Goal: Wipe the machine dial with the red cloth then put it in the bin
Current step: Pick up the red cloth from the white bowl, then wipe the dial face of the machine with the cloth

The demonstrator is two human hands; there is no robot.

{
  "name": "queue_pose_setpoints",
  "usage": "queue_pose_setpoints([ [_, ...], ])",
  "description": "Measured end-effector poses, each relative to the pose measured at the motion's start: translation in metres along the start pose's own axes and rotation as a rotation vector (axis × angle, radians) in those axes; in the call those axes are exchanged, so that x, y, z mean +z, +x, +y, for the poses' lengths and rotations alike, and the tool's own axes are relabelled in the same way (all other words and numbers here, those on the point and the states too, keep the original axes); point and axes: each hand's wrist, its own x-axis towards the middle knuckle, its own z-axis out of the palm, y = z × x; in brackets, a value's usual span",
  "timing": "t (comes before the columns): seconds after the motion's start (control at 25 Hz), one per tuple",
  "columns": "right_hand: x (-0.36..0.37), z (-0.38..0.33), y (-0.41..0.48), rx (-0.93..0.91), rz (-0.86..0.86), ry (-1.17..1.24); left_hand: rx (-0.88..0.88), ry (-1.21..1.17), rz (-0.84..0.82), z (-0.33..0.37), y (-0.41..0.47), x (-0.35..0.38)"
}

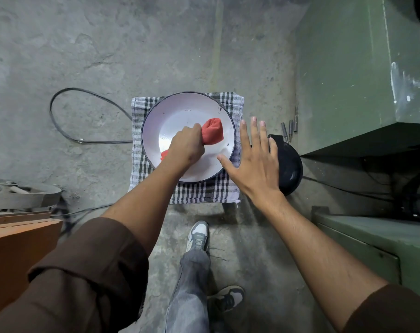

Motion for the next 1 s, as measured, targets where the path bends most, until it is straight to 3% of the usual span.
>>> queue_pose_setpoints([
  [0.08, -0.004, 0.001, 0.0, 0.01, 0.007, 0.014, -0.218, -0.447, -0.042, -0.002, 0.003, -0.005],
  [0.16, -0.012, 0.003, 0.001, 0.023, 0.025, 0.037, -0.424, -1.168, -0.148, 0.0, -0.001, -0.014],
  [0.24, -0.026, 0.006, 0.002, 0.027, 0.061, 0.072, -0.398, -1.675, -0.261, 0.005, -0.011, -0.026],
  [0.36, -0.057, 0.013, 0.008, 0.037, 0.148, 0.084, -0.248, -2.114, -0.295, 0.022, -0.022, -0.044],
  [0.64, -0.173, 0.035, 0.013, 0.051, 0.426, 0.081, 0.181, -2.273, -0.394, 0.096, -0.053, -0.118],
  [1.0, -0.354, 0.081, -0.046, 0.095, 0.786, -0.006, 0.601, -2.114, -0.518, 0.243, -0.121, -0.249],
])
